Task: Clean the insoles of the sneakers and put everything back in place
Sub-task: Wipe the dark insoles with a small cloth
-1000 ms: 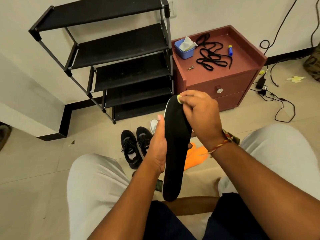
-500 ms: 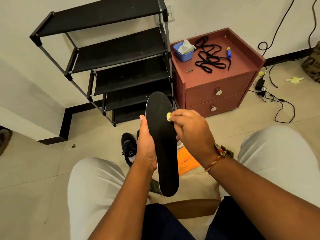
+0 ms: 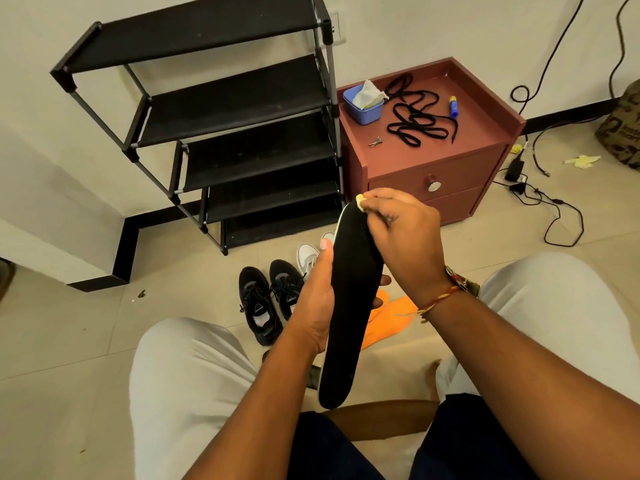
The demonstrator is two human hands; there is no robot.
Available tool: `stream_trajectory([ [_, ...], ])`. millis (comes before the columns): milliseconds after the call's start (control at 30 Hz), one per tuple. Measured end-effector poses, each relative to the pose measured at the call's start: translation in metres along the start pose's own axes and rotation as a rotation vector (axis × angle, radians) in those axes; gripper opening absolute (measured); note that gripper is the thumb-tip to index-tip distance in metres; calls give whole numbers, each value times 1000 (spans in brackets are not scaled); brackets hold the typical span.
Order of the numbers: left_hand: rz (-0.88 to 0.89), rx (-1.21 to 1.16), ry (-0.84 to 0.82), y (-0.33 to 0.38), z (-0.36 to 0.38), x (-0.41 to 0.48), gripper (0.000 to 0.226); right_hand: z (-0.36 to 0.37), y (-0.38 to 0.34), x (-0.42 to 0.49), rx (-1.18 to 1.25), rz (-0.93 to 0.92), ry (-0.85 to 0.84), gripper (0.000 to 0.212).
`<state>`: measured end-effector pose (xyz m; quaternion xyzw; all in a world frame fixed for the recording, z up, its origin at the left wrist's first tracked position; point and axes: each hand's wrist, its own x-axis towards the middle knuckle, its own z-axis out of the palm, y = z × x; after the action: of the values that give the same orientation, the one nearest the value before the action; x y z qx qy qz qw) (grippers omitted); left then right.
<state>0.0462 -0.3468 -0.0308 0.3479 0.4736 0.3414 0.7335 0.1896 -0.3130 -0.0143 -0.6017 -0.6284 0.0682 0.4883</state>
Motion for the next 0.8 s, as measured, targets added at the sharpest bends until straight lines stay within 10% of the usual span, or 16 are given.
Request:
stream_trajectory([
  [633,53,-320,142,17,-22,5,90,30,-44,-58,106,-152,-327,22],
  [800,64,-293,60,8,-11,1,83,22,-19,-31,-87,-239,-187,21],
])
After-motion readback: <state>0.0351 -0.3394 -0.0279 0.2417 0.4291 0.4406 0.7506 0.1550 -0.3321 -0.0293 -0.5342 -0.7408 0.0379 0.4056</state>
